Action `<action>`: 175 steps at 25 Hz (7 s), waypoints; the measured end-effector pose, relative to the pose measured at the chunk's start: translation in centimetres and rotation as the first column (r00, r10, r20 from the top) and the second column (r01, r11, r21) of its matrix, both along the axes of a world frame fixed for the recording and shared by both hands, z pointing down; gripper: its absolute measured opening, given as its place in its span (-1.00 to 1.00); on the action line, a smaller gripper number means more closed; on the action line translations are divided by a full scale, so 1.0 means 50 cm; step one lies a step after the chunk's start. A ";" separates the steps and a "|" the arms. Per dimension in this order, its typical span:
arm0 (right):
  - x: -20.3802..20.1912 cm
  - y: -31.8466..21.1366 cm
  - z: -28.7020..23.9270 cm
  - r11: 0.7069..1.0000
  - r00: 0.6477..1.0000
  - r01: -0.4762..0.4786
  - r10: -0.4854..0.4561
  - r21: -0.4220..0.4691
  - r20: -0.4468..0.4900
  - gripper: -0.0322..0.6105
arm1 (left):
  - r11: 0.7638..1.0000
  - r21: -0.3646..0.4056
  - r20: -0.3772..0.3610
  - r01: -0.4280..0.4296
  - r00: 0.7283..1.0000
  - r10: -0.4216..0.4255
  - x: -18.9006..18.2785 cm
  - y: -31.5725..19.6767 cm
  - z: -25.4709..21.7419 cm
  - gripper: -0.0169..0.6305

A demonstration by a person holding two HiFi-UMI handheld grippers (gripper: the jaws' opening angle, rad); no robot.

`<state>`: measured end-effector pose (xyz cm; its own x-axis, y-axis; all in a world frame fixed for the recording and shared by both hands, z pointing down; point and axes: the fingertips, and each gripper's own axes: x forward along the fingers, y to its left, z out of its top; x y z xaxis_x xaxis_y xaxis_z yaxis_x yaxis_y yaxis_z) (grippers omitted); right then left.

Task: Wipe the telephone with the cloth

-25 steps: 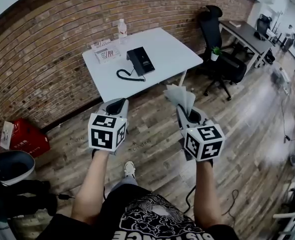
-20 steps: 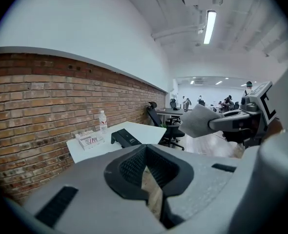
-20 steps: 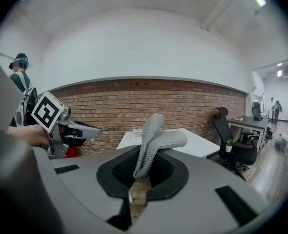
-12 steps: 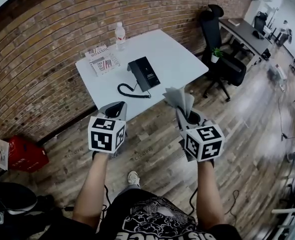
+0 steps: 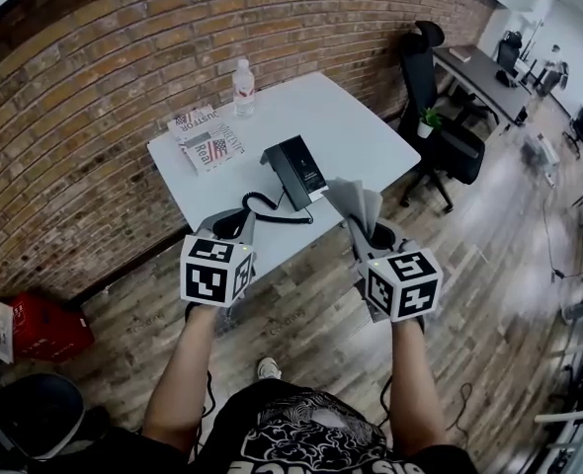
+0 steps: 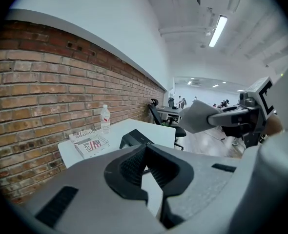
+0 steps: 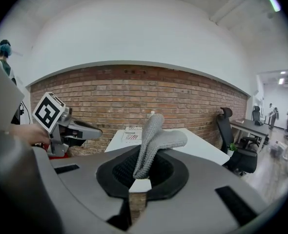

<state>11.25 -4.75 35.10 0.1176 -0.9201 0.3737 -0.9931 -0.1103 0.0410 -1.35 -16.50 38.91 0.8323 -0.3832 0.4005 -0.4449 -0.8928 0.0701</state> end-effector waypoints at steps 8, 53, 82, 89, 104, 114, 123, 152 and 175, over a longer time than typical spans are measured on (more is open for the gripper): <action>0.003 -0.089 0.008 1.000 0.999 0.025 -0.025 -0.006 -0.021 -0.87 | 1.000 -0.012 0.000 -0.003 1.000 0.003 0.005 -0.061 0.022 -0.93; 0.149 -0.561 0.256 0.779 0.791 0.597 -0.611 -0.190 -0.023 -0.87 | 0.856 -0.072 0.086 0.512 0.858 -0.506 0.131 -0.190 0.138 -0.93; 0.098 -0.430 0.381 0.754 0.809 0.578 -0.580 -0.312 0.096 -0.87 | 0.881 -0.129 0.093 0.455 0.890 -0.446 0.092 -0.134 0.179 -0.93; 0.098 -0.387 0.397 0.765 0.829 0.552 -0.547 -0.333 0.117 -0.87 | 0.900 -0.138 0.080 0.413 0.910 -0.406 0.097 -0.119 0.174 -0.93; 0.094 -0.303 0.444 0.769 0.851 0.520 -0.504 -0.373 0.148 -0.87 | 0.929 -0.151 0.077 0.338 0.941 -0.330 0.113 -0.091 0.186 -0.93; 0.090 -0.276 0.466 0.783 0.864 0.503 -0.473 -0.366 0.174 -0.87 | 0.943 -0.153 0.099 0.296 0.954 -0.283 0.122 -0.082 0.200 -0.93; 0.110 -0.292 0.401 0.819 0.873 0.487 -0.467 -0.303 0.141 -0.87 | 0.942 -0.144 0.095 0.304 0.951 -0.293 0.119 -0.104 0.194 -0.93; 0.049 -0.576 0.282 0.745 0.753 0.595 -0.648 -0.302 -0.115 -0.87 | 0.863 -0.162 0.097 0.479 0.878 -0.469 0.074 -0.124 0.197 -0.93; 0.010 -0.551 0.367 0.719 0.774 0.590 -0.634 -0.367 0.001 -0.87 | 0.863 -0.180 0.120 0.471 0.882 -0.456 0.045 -0.115 0.217 -0.93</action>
